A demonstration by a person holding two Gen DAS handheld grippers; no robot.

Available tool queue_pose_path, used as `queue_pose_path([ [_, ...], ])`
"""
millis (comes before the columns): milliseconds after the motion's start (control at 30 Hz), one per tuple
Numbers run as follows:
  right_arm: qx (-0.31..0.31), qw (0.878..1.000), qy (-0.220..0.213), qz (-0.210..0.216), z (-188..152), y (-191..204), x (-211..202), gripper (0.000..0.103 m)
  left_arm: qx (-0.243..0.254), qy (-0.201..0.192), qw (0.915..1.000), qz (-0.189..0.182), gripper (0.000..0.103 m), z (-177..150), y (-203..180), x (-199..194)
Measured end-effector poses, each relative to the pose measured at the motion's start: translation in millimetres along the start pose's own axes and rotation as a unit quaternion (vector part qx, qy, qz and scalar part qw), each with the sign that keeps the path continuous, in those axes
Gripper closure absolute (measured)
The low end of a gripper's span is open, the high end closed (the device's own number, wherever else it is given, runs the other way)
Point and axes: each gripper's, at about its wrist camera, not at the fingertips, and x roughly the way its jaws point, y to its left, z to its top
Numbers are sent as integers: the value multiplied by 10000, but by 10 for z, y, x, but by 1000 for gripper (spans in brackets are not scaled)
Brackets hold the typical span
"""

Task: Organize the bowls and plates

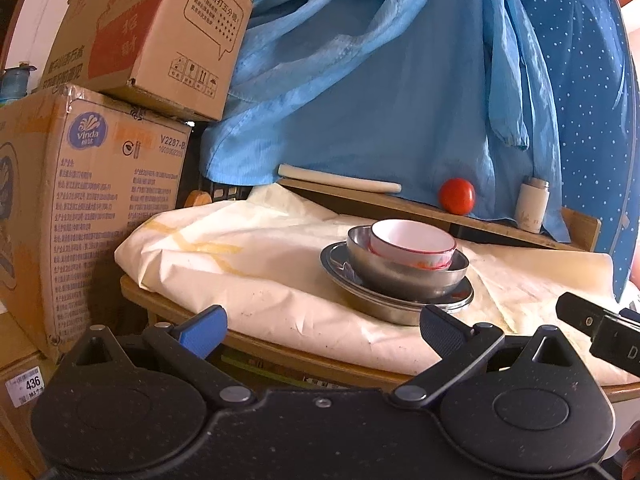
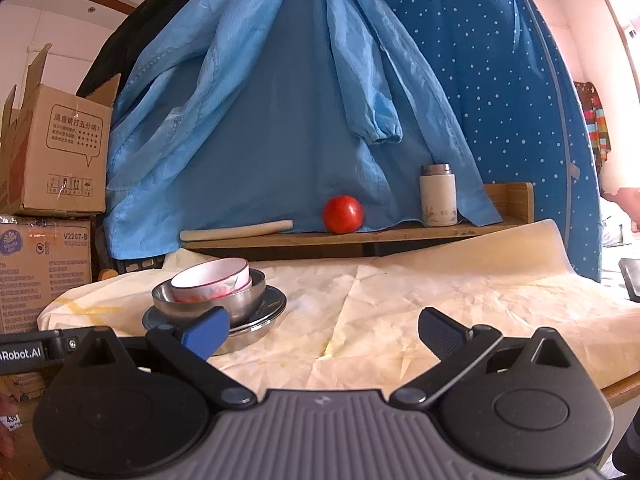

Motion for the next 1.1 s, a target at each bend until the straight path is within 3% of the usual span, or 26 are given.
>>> queue_pose_path([
  [1100,-108,9994,190,253,-137,5,-20,0,-117,94,9998,94,1,-121,66,-45],
])
